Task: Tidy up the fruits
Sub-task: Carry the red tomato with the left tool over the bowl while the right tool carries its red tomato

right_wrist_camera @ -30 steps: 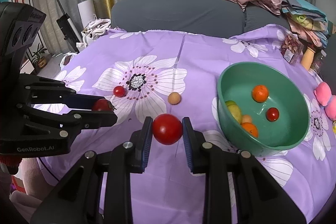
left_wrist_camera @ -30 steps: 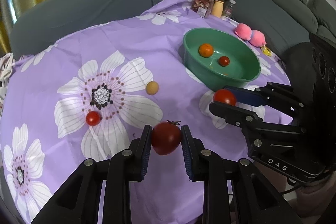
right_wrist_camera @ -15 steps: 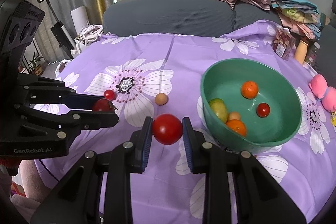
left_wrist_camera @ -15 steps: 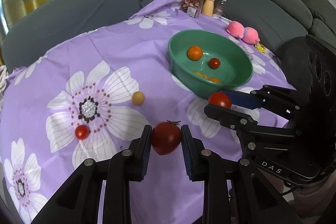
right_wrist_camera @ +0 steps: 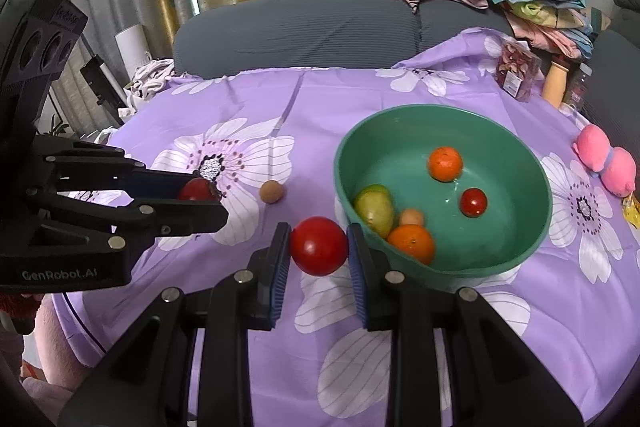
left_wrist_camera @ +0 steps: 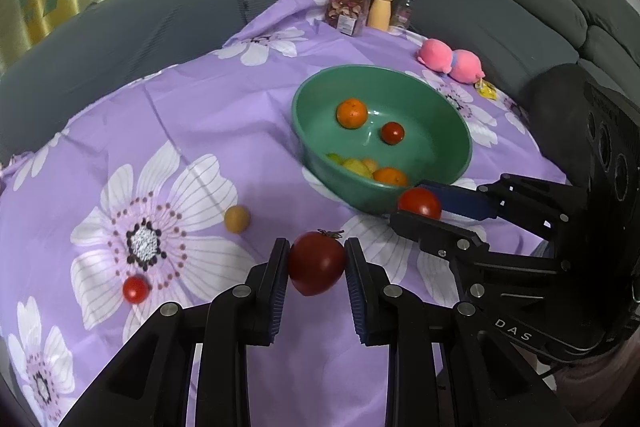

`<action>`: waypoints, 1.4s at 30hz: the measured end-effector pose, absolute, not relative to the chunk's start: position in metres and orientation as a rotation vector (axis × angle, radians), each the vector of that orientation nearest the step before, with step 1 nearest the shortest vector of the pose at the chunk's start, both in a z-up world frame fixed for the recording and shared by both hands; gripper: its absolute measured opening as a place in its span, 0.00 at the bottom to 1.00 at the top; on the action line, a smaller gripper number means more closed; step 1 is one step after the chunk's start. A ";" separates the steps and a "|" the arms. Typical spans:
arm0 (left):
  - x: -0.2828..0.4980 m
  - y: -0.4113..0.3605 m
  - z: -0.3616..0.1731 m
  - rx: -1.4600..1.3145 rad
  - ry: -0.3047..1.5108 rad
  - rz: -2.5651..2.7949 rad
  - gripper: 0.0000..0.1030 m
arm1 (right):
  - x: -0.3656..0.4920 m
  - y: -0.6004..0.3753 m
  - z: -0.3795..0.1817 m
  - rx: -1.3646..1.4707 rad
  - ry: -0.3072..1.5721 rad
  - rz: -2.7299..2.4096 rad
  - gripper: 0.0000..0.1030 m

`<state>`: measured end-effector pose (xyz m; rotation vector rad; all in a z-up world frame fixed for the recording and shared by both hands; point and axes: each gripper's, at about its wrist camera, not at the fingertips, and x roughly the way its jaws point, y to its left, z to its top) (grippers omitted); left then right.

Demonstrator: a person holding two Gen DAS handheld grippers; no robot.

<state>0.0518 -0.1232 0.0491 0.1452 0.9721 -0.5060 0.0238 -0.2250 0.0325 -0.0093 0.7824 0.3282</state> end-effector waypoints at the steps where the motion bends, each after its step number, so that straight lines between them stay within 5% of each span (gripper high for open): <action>1: 0.053 -0.125 0.049 0.146 0.972 -0.509 0.27 | 0.025 -0.226 0.032 -0.007 0.782 0.326 0.28; 42: 0.119 -0.205 0.032 0.246 1.016 -0.605 0.27 | 0.063 -0.277 0.013 0.069 0.800 0.198 0.28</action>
